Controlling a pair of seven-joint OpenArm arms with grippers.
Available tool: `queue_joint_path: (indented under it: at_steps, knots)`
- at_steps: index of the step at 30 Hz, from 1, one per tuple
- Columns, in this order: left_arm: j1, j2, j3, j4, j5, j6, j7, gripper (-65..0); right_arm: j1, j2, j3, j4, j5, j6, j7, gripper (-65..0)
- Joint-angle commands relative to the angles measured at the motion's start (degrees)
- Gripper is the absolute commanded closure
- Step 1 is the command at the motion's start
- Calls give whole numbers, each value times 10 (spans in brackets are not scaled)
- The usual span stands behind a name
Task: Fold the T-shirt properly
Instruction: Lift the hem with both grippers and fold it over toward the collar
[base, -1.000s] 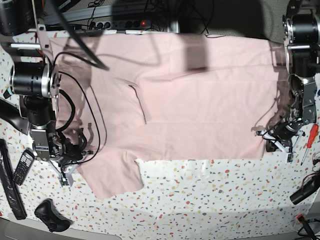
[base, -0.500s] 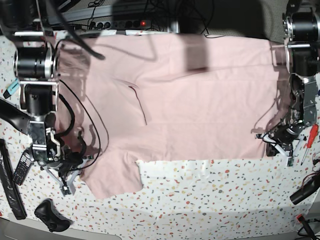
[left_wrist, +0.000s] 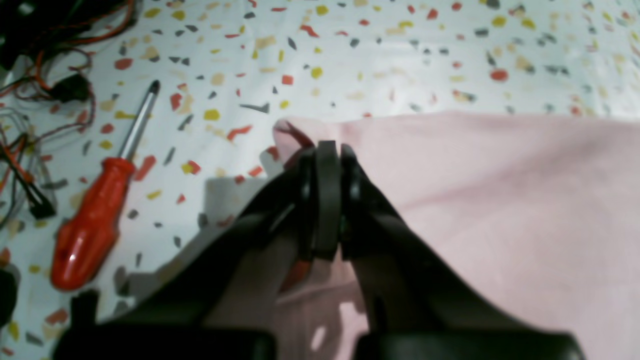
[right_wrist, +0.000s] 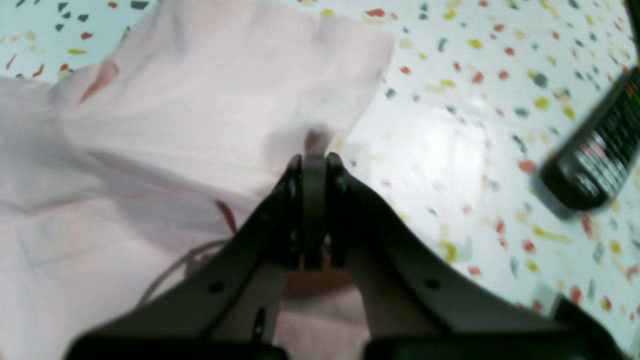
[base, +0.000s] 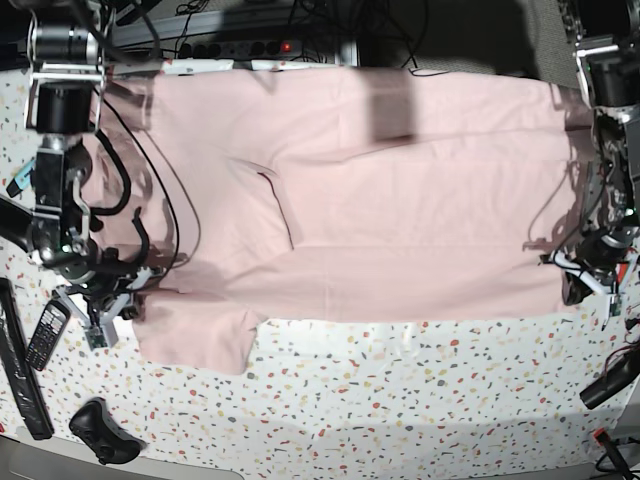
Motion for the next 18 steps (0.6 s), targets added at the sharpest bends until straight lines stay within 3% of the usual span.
queue_joint_path:
  at_steps: [1, 11, 18]
  knots:
    - [-4, -12, -4, 21, -7, 2, -14, 0, 1, 12, 18, 26, 5, -2, 14, 0]
    - [54, -48, -8, 79, -23, 2, 2, 0, -141, 12, 147, 168, 66, 26, -4, 0]
    - [105, -50, -56, 121, -41, 2, 25, 0, -247, 8, 211, 232, 112, 28, -17, 0]
